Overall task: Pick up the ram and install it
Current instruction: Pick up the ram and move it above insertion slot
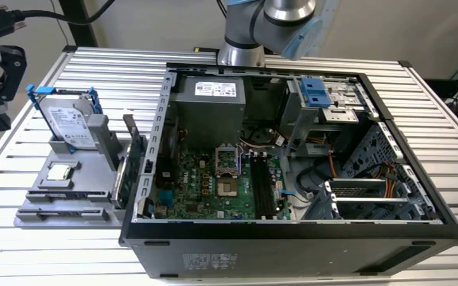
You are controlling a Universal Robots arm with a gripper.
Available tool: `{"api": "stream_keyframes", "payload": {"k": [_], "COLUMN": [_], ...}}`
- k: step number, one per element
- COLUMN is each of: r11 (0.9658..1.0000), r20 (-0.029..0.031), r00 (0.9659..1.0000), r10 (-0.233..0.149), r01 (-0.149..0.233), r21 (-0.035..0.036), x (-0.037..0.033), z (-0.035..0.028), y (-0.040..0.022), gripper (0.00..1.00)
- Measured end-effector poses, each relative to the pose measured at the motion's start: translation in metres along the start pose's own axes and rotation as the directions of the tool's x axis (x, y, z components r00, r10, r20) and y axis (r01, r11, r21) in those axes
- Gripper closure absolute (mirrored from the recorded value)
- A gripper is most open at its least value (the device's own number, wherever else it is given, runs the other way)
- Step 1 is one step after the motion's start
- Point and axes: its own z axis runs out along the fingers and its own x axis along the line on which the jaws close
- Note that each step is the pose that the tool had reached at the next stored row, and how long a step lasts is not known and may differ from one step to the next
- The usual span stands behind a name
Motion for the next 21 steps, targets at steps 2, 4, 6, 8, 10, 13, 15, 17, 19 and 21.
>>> {"api": "stream_keyframes", "payload": {"k": [2,4,6,8,10,13,15,17,19,21], "r11": [0.9999,0.9997,0.9993,0.9987,0.9980,0.9966,0.9957,0.9943,0.9925,0.9894], "r20": [-0.0006,-0.0011,-0.0018,-0.0024,-0.0031,-0.0041,-0.0046,-0.0052,-0.0060,-0.0071], "r00": [0.9999,0.9997,0.9993,0.9987,0.9980,0.9966,0.9956,0.9943,0.9925,0.9894], "r10": [-0.012,-0.024,-0.038,-0.051,-0.064,-0.083,-0.093,-0.107,-0.122,-0.145], "r01": [0.012,0.024,0.038,0.051,0.064,0.083,0.093,0.107,0.122,0.145], "r21": [-0.0002,-0.0005,-0.0007,-0.0010,-0.0012,-0.0016,-0.0017,-0.0020,-0.0024,-0.0030], "x": [0.0000,0.0000,0.0000,0.0000,0.0000,0.0000,0.0000,0.0000,0.0000,0.0000], "z": [-0.0001,-0.0002,-0.0004,-0.0005,-0.0006,-0.0006,-0.0007,-0.0007,-0.0007,-0.0007], "y": [0.0000,0.0000,0.0000,0.0000,0.0000,0.0000,0.0001,0.0001,0.0001,0.0001], "gripper": [1.00,1.00,1.00,1.00,1.00,1.00,1.00,1.00,1.00,1.00]}}
